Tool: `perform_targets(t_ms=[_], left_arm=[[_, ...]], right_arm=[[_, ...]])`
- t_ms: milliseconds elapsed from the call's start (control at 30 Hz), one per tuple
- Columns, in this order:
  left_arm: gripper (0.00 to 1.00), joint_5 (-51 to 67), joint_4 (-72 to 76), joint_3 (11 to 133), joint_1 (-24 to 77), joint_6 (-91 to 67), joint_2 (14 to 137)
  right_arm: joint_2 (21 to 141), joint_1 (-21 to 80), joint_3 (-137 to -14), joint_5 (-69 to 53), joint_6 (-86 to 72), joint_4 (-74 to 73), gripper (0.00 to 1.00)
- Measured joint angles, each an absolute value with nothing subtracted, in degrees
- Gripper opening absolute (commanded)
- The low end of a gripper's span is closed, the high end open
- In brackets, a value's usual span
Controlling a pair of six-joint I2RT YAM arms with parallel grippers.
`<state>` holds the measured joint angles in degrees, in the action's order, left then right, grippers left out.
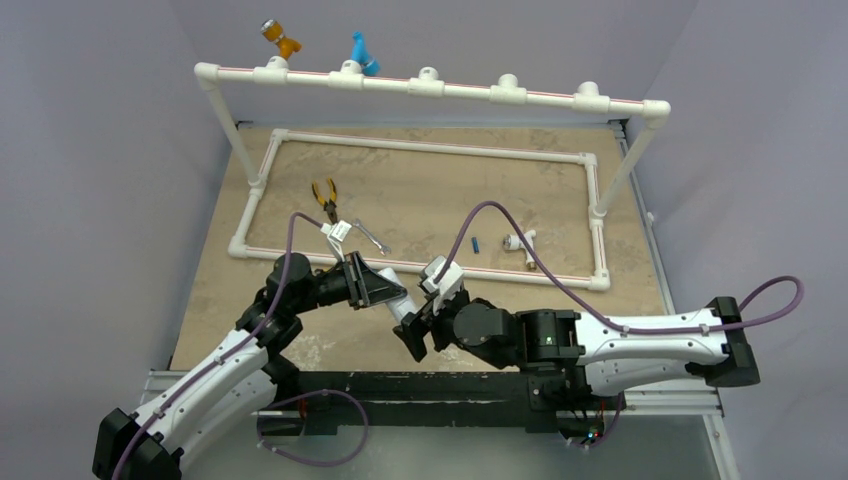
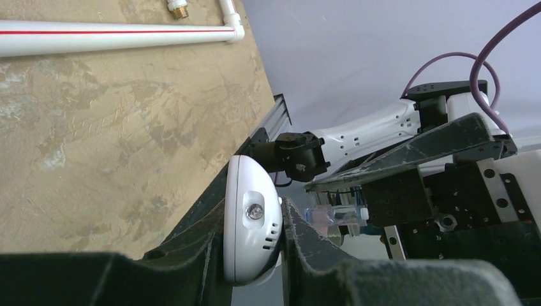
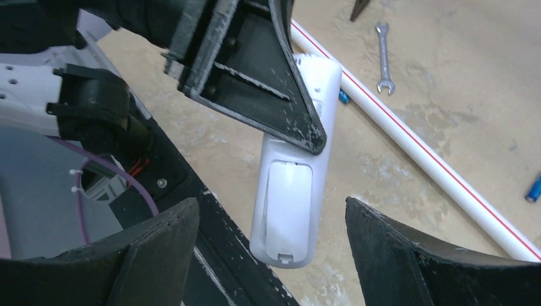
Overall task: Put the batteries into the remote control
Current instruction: Remove the battery cover from the remote control.
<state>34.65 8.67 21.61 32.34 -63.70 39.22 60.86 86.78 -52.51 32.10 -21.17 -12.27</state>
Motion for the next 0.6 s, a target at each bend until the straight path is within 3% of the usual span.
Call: perform_targets(t_ms=[333, 600], left_arm=[[0.0, 34.04, 8.99, 20.82, 32.34, -64.01, 38.92], [0.0, 34.06, 9.47, 20.75, 32.34, -64.12, 39.16]], right_arm=[[62.5, 87.07, -53.23, 34.0, -29.5, -22.02, 0.57], [62.48, 87.07, -51.9, 34.98, -30.68, -22.26, 0.56]])
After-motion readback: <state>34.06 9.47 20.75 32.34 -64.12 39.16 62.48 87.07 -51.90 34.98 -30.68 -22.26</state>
